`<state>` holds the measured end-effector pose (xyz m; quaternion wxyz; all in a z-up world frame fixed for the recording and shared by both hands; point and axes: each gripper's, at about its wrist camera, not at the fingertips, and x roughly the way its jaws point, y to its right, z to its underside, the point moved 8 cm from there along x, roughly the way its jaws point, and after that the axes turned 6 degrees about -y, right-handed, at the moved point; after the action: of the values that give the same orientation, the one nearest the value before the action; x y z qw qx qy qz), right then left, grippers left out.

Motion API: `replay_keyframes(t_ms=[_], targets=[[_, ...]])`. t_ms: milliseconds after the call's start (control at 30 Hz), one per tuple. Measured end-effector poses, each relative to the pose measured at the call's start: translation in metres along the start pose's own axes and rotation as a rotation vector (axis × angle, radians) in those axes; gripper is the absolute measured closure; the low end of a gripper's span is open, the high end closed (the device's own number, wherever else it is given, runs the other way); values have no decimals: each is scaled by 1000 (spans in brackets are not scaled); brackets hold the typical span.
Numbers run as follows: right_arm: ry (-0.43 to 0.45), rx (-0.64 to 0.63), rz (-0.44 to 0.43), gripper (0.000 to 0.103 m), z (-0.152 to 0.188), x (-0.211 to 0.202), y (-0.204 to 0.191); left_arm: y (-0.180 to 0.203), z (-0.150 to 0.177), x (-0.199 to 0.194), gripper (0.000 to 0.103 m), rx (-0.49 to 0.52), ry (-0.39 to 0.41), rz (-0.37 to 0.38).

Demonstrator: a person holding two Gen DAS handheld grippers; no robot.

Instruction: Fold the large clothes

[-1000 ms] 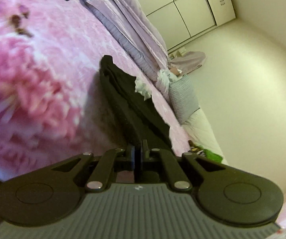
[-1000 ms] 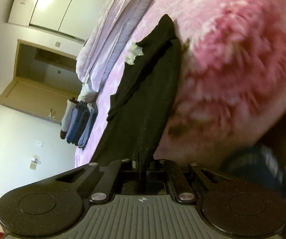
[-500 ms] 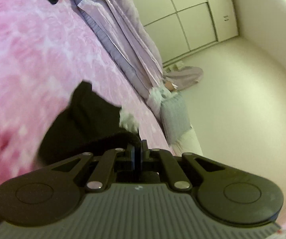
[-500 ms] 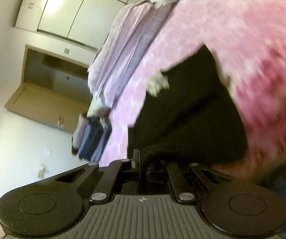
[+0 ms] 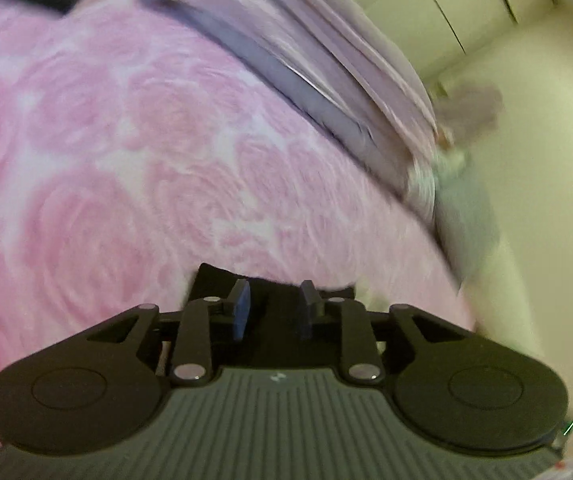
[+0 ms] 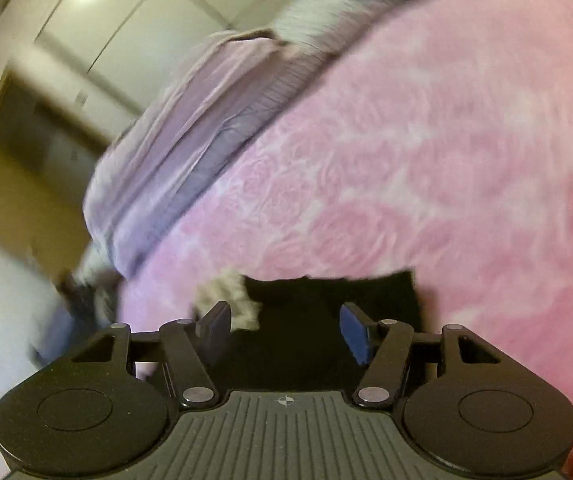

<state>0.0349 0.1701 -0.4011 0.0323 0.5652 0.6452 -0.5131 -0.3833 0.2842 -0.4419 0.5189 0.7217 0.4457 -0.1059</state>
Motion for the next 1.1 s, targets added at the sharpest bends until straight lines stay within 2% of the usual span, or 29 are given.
replay_keyframes(t_ms=[67,100,200,267,333,367,400,433,533,600,667,733,967,1100], targets=[[-5,-127,42,45,6,8,0,13,4,9,69,143,-36,3],[-12,-178,62,45,10,12,0,19,6,17,68,201,-53,-6],[-31,-321,110,46,19,36,-8,26,11,40,67,294,-90,-36],[-44,-377,134,46,25,53,-9,26,15,54,67,346,-110,-66],[-44,-403,163,51,27,66,-6,27,20,65,68,402,-121,-93],[-49,-417,162,72,28,71,-6,27,21,70,72,424,-122,-105],[-67,-430,162,103,30,77,-6,28,24,74,81,453,-127,-115],[-82,-440,163,103,31,81,-6,29,24,77,100,475,-123,-121],[-20,-502,165,103,29,69,-16,40,23,68,101,541,-61,-116],[55,-490,144,103,20,55,-22,48,16,57,101,574,28,-113],[117,-483,161,103,9,47,-24,53,6,52,101,582,97,-132],[134,-483,181,103,0,50,-23,56,-3,57,101,589,119,-157],[146,-451,242,103,-15,78,-9,53,-16,93,100,630,131,-253],[48,-439,315,102,-10,108,4,30,-5,125,96,633,22,-345]])
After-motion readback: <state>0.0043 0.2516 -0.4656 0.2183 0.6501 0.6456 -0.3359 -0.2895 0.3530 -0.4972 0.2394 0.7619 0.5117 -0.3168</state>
